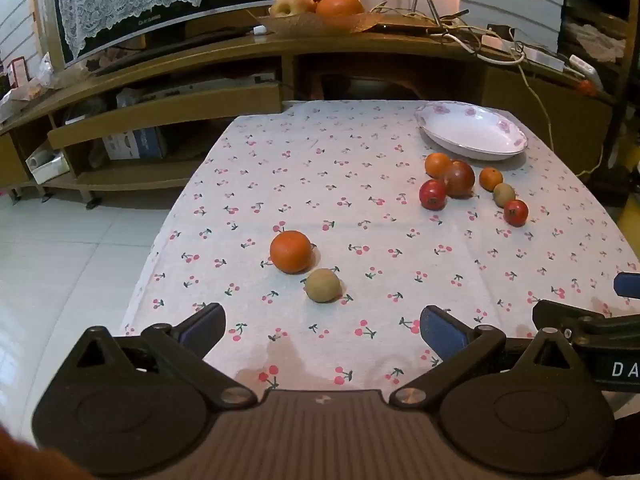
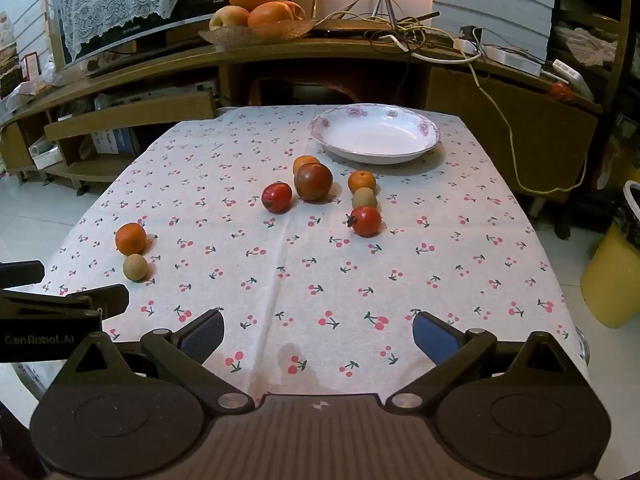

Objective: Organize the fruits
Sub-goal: 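Move both tools toward the orange and kiwi on the cloth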

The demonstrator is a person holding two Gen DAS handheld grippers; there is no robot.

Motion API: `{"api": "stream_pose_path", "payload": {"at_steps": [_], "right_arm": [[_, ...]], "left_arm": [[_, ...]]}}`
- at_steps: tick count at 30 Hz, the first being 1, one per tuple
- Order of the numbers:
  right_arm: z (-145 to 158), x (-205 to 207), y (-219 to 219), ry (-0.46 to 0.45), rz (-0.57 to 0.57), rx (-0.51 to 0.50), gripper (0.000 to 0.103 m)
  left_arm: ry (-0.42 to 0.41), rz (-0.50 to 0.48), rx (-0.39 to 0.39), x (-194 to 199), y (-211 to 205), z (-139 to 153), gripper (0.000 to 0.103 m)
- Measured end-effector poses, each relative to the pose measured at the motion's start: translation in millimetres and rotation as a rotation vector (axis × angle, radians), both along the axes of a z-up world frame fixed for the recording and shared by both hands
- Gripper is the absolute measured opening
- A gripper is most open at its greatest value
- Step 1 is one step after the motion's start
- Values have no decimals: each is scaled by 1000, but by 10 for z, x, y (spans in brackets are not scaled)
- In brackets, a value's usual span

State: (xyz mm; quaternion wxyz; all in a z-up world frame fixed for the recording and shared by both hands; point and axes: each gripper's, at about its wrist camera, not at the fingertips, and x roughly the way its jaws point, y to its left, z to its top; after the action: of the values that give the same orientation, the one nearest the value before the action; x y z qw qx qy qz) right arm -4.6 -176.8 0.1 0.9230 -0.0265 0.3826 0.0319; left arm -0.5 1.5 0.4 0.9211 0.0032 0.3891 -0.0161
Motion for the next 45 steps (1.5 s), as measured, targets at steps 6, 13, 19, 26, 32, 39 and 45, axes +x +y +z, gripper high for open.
{"api": "stream_pose_path", "payload": {"at_steps": [6, 13, 19, 26, 32, 39, 45], "right_arm": [[-2, 5, 19, -2, 7, 0, 99], [-34, 35, 54, -5, 9, 2, 99], [-14, 22, 35, -9, 13, -1, 99], [-12, 24, 33, -10, 16, -5, 99], [-13, 27, 33, -11, 18, -5, 99], [1, 23, 49, -13, 29, -1, 99], [36, 10, 57, -19, 45, 8, 99]], "left_arm": [[5, -1, -1, 21, 94, -22, 103], [10, 9, 18, 8, 1, -38, 103], [9, 11, 18, 0, 4, -32, 103], [5, 9, 21, -17, -1, -19, 103], [5, 11, 22, -26, 8, -9, 103], [-2, 15, 28, -47, 11, 12, 103], [-12, 20, 38, -83, 13, 68, 103]]}}
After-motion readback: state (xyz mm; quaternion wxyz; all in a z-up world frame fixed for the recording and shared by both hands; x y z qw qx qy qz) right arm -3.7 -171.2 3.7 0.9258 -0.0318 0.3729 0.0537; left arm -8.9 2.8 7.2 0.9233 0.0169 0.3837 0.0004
